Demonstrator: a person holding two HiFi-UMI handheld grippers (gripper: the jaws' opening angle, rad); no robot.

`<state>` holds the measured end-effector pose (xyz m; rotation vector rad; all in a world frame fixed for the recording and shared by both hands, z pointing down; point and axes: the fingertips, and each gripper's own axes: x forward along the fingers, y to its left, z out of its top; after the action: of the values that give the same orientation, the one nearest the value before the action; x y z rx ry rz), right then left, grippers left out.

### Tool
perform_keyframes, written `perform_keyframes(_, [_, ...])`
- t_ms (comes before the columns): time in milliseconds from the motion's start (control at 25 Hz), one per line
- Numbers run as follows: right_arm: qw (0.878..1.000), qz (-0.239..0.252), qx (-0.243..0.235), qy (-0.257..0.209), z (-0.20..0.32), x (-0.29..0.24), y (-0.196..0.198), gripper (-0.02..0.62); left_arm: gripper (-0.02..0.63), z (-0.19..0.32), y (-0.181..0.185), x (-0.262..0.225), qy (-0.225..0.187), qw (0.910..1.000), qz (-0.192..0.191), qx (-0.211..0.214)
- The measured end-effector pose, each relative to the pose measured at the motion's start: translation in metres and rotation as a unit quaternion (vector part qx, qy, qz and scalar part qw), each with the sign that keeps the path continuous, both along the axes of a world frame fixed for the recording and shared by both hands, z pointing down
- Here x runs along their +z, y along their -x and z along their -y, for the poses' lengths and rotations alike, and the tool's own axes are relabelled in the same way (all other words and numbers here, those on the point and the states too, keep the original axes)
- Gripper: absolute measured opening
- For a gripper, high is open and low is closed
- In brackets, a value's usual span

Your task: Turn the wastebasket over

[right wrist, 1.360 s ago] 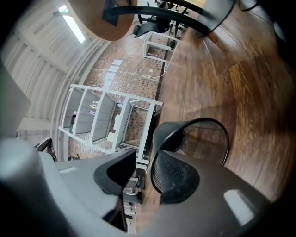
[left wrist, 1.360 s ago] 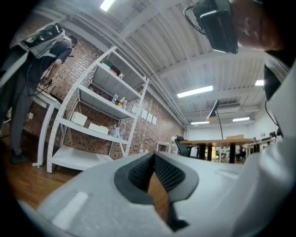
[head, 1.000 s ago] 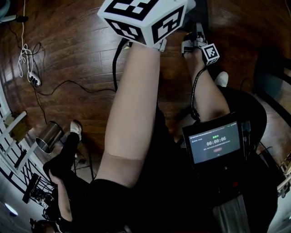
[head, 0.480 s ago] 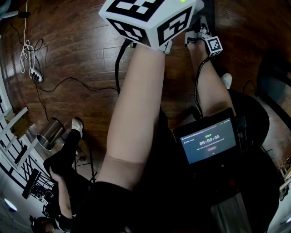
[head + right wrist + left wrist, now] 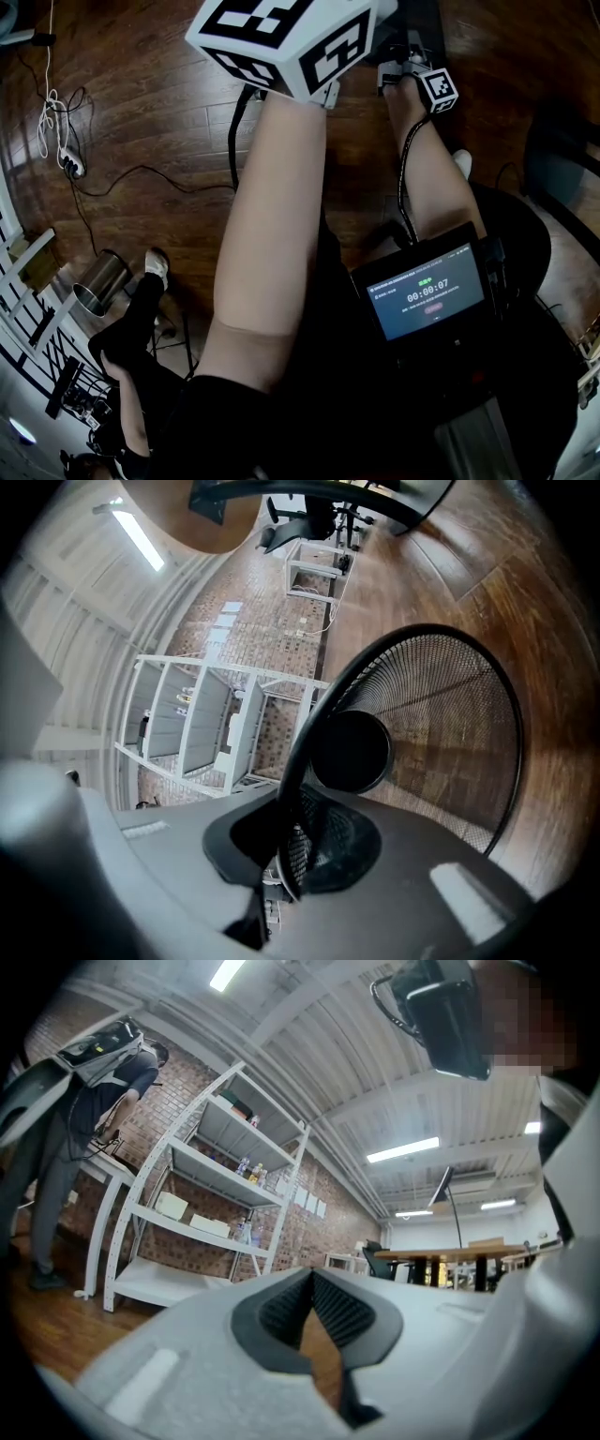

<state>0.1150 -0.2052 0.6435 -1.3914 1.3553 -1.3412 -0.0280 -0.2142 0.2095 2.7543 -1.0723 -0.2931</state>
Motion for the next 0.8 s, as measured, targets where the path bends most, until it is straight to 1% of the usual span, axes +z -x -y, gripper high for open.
perform_keyframes(40, [1.000, -0.007, -0.002, -0.002, 0.002, -0.001, -0.003, 0.021, 0.002, 0.001, 0.003, 0.002, 0.001, 1.0000, -0.002, -0.002])
perform_keyframes(120, [0.999, -0.035, -0.020, -0.012, 0.008, -0.002, -0.012, 0.021, 0.001, 0.001, 0.008, 0.004, 0.001, 1.0000, -0.003, -0.004])
perform_keyframes(200, [0.995, -0.079, -0.060, -0.023, 0.015, -0.008, -0.021, 0.021, 0.002, -0.001, 0.009, 0.007, -0.002, 1.0000, 0.002, -0.004])
perform_keyframes(320, [0.981, -0.145, -0.130, -0.022, 0.024, -0.018, -0.035, 0.015, 0.001, -0.003, 0.012, 0.013, -0.004, 1.0000, 0.001, -0.008])
perform_keyframes(400, [0.969, -0.183, -0.168, -0.016, 0.030, -0.038, -0.054, 0.009, 0.001, -0.001, 0.008, 0.000, -0.006, 0.9999, -0.007, -0.011])
perform_keyframes(520, [0.944, -0.243, -0.221, -0.002, 0.036, -0.067, -0.078, 0.008, 0.002, -0.003, -0.001, -0.021, -0.016, 0.9998, -0.009, -0.006])
perform_keyframes(640, [0.914, -0.293, -0.279, 0.024, 0.043, -0.072, -0.085, 0.008, 0.002, -0.004, 0.002, -0.024, -0.020, 0.9998, -0.009, -0.006])
perform_keyframes(720, [0.890, -0.321, -0.320, 0.035, 0.043, -0.077, -0.083, 0.008, 0.002, -0.007, 0.007, -0.026, -0.019, 0.9997, -0.013, -0.010])
perform_keyframes(760, [0.877, -0.336, -0.341, 0.040, 0.042, -0.080, -0.080, 0.008, 0.002, -0.009, 0.009, -0.028, -0.019, 0.9996, -0.015, -0.011])
perform_keyframes(800, [0.860, -0.353, -0.365, 0.044, 0.041, -0.082, -0.075, 0.008, 0.000, -0.011, 0.010, -0.029, -0.020, 0.9996, -0.015, -0.011])
